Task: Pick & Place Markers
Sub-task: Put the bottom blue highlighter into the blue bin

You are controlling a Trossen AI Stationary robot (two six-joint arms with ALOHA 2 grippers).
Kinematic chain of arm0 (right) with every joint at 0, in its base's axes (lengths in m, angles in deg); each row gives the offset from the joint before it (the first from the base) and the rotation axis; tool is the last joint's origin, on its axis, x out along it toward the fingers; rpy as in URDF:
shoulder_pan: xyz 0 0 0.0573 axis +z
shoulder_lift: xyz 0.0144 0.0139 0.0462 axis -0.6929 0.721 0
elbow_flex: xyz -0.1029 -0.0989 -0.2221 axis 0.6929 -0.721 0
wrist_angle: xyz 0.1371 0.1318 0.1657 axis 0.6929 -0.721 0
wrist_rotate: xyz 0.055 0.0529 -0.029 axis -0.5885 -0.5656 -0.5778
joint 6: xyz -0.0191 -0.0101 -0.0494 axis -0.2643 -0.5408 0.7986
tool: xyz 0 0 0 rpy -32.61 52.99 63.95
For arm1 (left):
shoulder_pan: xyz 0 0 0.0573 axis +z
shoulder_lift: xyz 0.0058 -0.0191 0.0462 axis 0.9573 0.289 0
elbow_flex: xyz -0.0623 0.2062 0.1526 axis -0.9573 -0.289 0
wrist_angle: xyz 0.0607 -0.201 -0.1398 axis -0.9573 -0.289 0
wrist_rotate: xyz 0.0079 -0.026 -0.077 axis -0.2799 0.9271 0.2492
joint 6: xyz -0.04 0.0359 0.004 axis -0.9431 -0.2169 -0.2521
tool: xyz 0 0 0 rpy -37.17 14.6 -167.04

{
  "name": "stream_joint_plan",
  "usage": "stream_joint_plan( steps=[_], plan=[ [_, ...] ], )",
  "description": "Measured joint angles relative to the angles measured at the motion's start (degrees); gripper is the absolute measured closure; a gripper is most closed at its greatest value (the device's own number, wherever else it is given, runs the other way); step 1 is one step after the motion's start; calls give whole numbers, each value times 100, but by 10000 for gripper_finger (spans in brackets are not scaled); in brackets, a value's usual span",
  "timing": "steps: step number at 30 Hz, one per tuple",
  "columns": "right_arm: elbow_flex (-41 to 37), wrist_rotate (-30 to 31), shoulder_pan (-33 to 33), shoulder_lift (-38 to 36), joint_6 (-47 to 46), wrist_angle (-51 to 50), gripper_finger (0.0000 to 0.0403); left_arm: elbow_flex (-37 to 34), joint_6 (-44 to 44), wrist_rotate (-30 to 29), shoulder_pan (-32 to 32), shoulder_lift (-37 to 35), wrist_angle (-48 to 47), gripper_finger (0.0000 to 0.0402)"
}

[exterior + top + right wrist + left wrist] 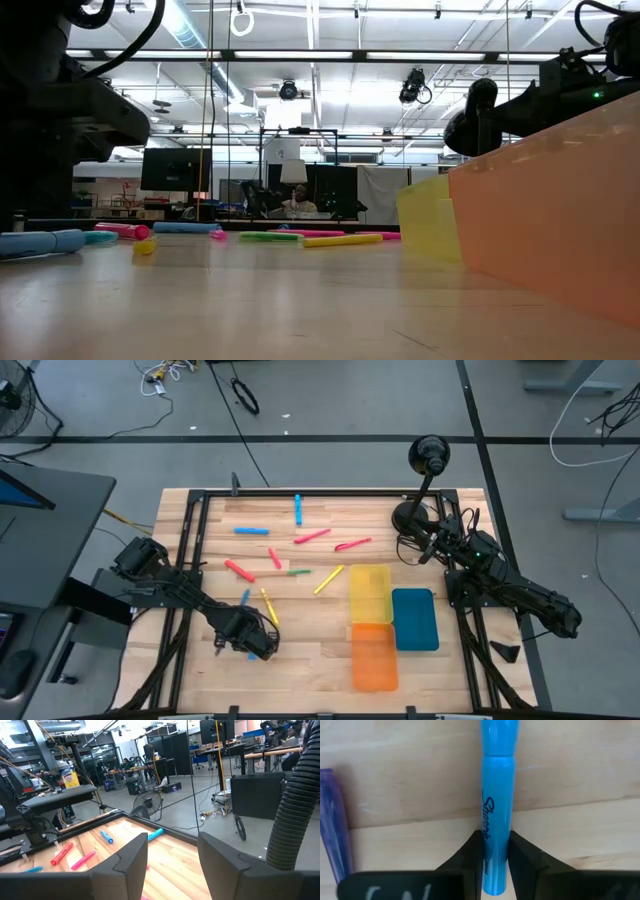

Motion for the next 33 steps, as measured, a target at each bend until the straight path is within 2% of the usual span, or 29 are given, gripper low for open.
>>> stream_joint_plan(
  steps=[20, 26, 30, 33],
  plan=[
    [0, -1, -2, 0, -26, 35, 227, -14, -73, -78, 37, -160, -58, 332],
    [2, -24, -2, 0, -642, 127, 227, 439, -34, -949, 45, -531, -814, 334],
    [2, -314, -1, 0, -784, 187, 227, 760, 331, -1472, 60, -733, -1087, 334],
    [2, -754, 0, 0, -1127, 332, 227, 914, 833, -1810, 73, -871, -1233, 334]
  ],
)
